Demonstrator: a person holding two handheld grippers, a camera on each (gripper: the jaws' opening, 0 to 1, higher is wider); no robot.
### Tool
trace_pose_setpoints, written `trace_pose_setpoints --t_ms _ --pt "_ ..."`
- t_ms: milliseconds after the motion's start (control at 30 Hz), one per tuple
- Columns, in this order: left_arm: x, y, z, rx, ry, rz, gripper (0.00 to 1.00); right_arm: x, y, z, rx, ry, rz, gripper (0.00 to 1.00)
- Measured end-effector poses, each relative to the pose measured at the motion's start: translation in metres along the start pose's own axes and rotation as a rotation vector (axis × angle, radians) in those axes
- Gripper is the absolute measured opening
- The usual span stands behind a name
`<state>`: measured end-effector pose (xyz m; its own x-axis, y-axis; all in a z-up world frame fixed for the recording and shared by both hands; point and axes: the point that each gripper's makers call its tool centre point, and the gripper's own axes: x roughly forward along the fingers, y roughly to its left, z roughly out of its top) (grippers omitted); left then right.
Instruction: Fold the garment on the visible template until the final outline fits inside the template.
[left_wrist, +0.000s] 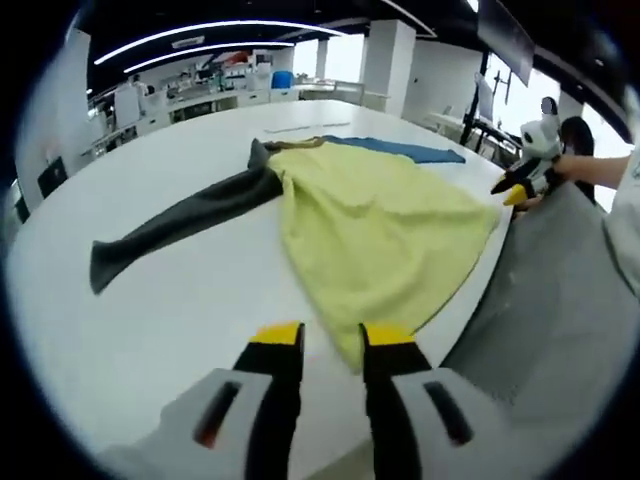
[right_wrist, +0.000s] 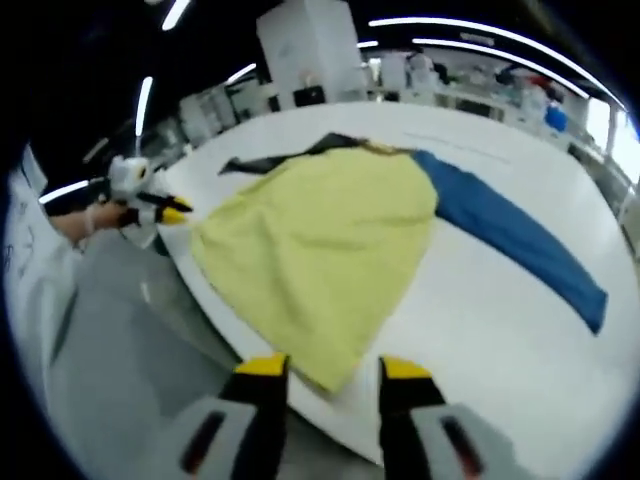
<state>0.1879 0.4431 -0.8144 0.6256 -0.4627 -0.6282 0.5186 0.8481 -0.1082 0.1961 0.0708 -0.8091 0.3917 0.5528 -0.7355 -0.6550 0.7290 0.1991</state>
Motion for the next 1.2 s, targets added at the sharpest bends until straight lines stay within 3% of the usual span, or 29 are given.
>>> trace_pose_setpoints --t_ms 333,467,600,700,900,967,1100,1200 --pt "0.002 0.02 0.013 -0.067 -0.054 0.025 0.75 -0.001 -0.01 0.017 0.049 -0.078 -0.047 0.72" --pt "0.003 0.037 0.025 -0.14 -0.075 0.036 0.91 -0.001 -0.018 0.016 0.06 -0.076 -0.08 0.72" --pt "-0.001 0.062 0.034 -0.143 -0.079 0.059 0.87 -0.003 -0.019 0.017 0.066 -0.072 -0.088 0.72" --pt "-0.007 0.093 0.044 -0.062 -0.061 0.11 0.86 -0.004 -0.023 0.017 0.076 -0.071 -0.096 0.69" --pt "-0.017 0.14 0.067 -0.082 -0.087 0.16 0.83 -0.007 -0.029 0.019 0.084 -0.07 -0.12 0.67" --pt "-0.018 0.156 0.069 -0.08 -0.082 0.174 0.82 -0.007 -0.03 0.019 0.088 -0.07 -0.122 0.66" --pt "-0.014 0.191 0.056 -0.098 -0.03 0.215 0.8 -0.008 -0.03 0.019 0.1 -0.077 -0.121 0.65" --pt "-0.016 0.214 0.056 -0.125 -0.043 0.25 0.76 -0.01 -0.029 0.015 0.102 -0.075 -0.127 0.65"
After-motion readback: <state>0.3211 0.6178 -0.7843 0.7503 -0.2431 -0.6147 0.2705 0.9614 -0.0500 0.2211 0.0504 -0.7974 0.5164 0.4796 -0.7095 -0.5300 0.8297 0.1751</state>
